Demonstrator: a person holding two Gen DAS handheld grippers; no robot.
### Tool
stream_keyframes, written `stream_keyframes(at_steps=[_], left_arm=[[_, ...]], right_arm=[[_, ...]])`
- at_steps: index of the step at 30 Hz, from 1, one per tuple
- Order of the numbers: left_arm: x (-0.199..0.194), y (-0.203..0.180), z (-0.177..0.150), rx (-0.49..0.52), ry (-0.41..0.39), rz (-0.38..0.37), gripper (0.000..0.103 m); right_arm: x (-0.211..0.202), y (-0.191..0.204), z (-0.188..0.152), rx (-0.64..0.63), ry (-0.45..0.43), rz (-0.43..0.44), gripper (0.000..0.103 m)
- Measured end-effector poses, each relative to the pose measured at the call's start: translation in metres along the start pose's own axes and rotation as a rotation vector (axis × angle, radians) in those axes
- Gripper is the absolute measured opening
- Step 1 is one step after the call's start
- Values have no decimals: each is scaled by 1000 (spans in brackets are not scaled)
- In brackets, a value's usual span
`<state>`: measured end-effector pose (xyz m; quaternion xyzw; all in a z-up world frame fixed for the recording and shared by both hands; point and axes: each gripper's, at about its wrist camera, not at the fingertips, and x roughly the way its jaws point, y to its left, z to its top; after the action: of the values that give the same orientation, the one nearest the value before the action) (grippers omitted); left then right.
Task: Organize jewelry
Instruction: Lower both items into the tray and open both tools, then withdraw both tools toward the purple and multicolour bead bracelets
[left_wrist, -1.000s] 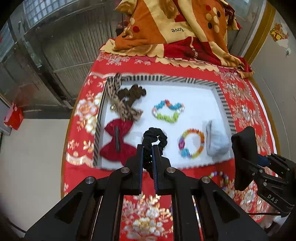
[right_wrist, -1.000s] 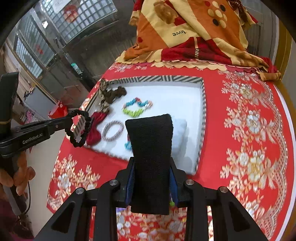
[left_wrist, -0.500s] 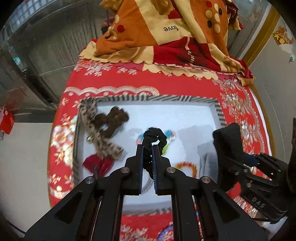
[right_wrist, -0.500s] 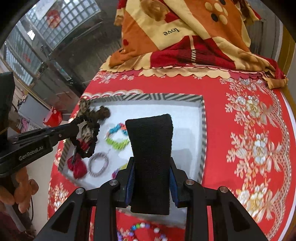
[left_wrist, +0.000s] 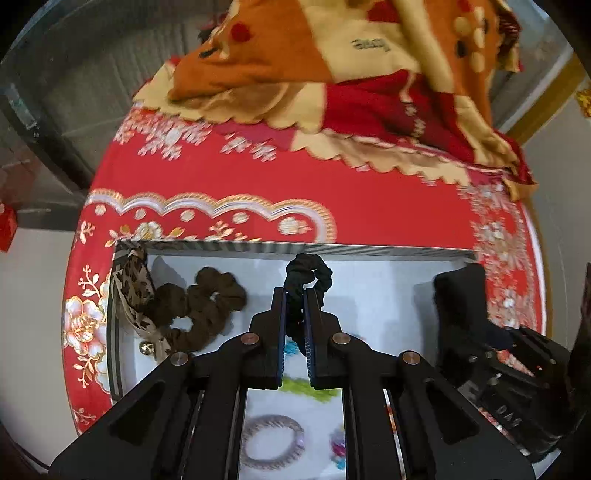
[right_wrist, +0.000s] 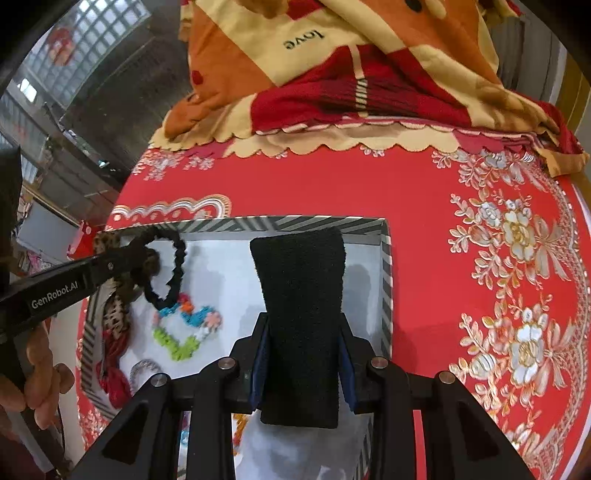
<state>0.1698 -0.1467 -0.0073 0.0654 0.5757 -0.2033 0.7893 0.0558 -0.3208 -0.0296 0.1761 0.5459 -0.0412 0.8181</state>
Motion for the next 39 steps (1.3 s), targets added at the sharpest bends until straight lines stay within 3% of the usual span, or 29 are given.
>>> stream_keyframes(at_steps=[9,11,13,15,20,39], left_arm=[[19,25,2,-39,6,54,8],[20,26,2,-42,3,59,8],[20,27,0,-46,1,63,9],[19,26,0,-46,0,64,14],[10,26,-6,-61,-6,38,41],[-42,8,-47,-17,-83,74,42]], right_arm=[[25,-5,9,3,18,-29,32],[25,-5,10,2,14,-15,41],[24,-4,10,-4,2,-3,44],[21,-3,9,-11,-5,-11,44],[9,-6,5,9,-28,-2,44],[-60,17,-41,9,-109,25,45]])
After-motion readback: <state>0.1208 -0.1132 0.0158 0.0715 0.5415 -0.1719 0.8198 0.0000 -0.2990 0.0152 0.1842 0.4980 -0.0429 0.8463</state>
